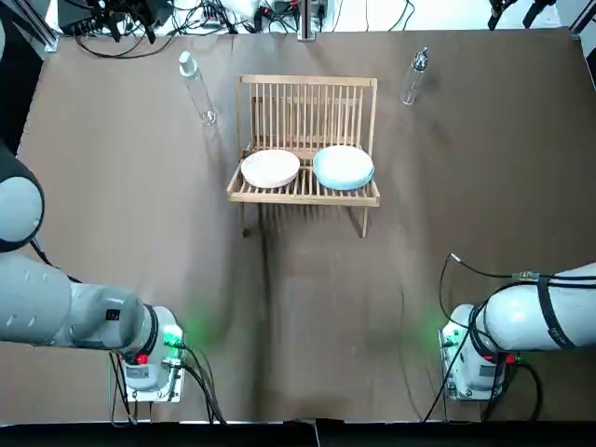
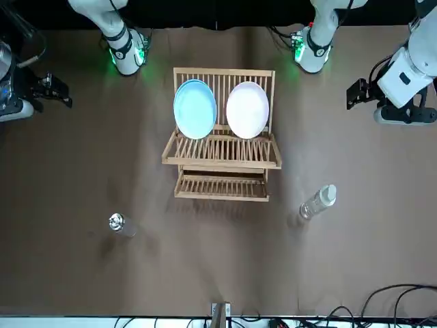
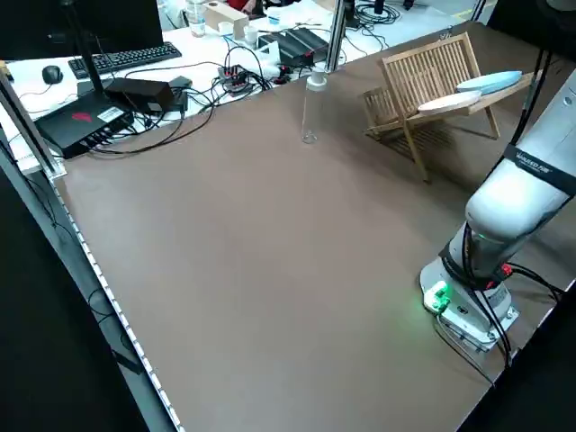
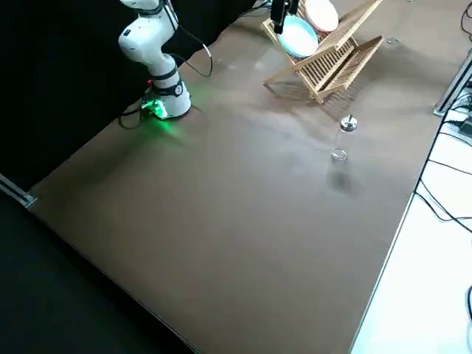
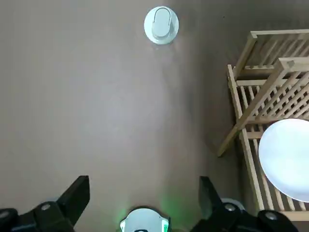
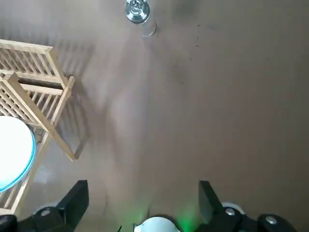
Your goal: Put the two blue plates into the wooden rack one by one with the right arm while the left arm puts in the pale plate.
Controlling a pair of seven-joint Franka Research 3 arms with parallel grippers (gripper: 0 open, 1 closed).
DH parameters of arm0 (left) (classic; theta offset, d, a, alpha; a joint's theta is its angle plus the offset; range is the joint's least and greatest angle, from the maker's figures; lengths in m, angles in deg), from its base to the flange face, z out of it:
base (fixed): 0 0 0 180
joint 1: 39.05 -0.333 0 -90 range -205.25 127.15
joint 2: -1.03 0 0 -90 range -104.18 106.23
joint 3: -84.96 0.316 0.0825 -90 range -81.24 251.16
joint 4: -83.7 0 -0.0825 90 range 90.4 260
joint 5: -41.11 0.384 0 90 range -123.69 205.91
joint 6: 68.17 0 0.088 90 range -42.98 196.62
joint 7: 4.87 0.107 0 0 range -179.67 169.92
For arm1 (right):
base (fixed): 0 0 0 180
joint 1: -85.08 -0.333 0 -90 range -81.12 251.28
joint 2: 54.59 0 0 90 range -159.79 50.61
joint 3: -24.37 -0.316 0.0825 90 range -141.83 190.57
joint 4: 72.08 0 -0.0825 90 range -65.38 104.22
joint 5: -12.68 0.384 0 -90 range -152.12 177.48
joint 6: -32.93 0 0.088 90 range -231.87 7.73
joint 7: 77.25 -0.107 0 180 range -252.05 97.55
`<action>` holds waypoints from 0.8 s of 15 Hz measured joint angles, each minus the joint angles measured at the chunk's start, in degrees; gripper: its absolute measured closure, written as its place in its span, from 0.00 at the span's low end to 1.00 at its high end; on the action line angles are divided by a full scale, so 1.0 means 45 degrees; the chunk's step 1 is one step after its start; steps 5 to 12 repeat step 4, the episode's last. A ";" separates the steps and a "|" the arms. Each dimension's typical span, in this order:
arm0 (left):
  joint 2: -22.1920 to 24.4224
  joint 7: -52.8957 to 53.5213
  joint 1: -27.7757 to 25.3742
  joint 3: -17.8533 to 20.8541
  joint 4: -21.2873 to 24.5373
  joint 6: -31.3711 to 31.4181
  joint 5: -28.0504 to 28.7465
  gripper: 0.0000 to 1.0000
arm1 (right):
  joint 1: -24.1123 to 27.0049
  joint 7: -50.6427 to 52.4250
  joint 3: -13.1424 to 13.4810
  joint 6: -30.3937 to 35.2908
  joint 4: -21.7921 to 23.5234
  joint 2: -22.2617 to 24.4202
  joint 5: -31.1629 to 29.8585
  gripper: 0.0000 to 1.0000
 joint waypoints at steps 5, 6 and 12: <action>0.0000 0.0000 0.0008 -0.0002 -0.0044 0.0000 0.0000 0.00 | -0.0260 0.0000 -0.0006 -0.0022 0.0057 0.0000 0.0000 0.00; 0.0000 0.0000 0.0008 -0.0002 -0.0044 0.0000 0.0000 0.00 | -0.0260 0.0000 -0.0006 -0.0022 0.0057 0.0000 0.0000 0.00; 0.0000 0.0000 0.0008 -0.0002 -0.0044 0.0000 0.0000 0.00 | -0.0260 0.0000 -0.0006 -0.0022 0.0057 0.0000 0.0000 0.00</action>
